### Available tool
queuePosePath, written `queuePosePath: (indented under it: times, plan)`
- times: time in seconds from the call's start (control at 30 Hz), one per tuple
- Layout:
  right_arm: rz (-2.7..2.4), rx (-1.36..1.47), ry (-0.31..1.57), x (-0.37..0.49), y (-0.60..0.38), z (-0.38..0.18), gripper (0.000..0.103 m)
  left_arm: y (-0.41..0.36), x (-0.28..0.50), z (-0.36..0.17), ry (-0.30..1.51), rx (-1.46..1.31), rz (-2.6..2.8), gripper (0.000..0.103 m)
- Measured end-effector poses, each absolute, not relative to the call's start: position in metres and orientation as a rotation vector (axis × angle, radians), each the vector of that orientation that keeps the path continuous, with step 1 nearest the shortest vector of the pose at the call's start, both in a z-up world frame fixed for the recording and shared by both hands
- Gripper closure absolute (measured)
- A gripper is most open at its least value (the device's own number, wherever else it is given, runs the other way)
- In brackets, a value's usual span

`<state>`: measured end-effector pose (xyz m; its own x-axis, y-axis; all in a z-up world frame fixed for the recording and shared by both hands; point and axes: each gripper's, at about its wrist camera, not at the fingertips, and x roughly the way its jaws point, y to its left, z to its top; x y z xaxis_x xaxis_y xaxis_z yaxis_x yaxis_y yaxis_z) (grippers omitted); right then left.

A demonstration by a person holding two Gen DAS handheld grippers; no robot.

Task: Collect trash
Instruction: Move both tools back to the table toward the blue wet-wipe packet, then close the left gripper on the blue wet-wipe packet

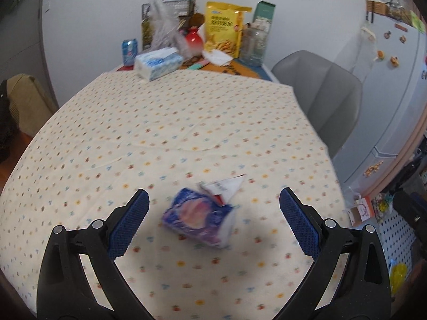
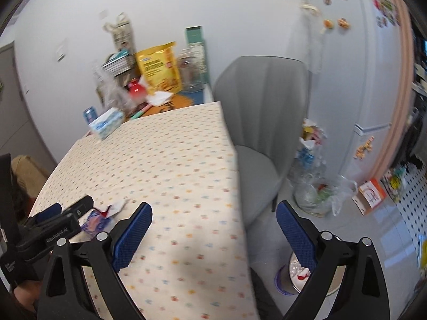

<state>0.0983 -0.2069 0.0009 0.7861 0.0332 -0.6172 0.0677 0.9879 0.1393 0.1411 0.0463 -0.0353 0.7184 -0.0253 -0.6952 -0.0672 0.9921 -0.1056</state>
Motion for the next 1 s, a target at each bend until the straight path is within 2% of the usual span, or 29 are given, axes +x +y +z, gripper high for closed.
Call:
queuePosePath:
  times: [0.3,0.7,0.8,0.87,1.0]
  plan:
    - [0.065,0.097,0.718,0.117,-0.151,-0.018,0.011,0.071,0.146,-0.073,0.862,-0.131,0.056,0.006]
    - [0.07,0.08,0.777,0.128,-0.137,-0.046,0.011,0.062,0.166,-0.101,0.931,-0.089,0.057,0.006]
    - [0.072,0.071,0.78,0.13,-0.133,-0.047,0.011,0.062,0.167,-0.1,0.93,-0.082,0.035,0.013]
    - [0.078,0.068,0.787,0.133,-0.13,-0.049,0.011,0.062,0.167,-0.098,0.922,-0.079,0.022,0.028]
    - [0.103,0.049,0.794,0.137,-0.116,-0.051,0.011,0.065,0.162,-0.095,0.913,-0.085,-0.003,0.047]
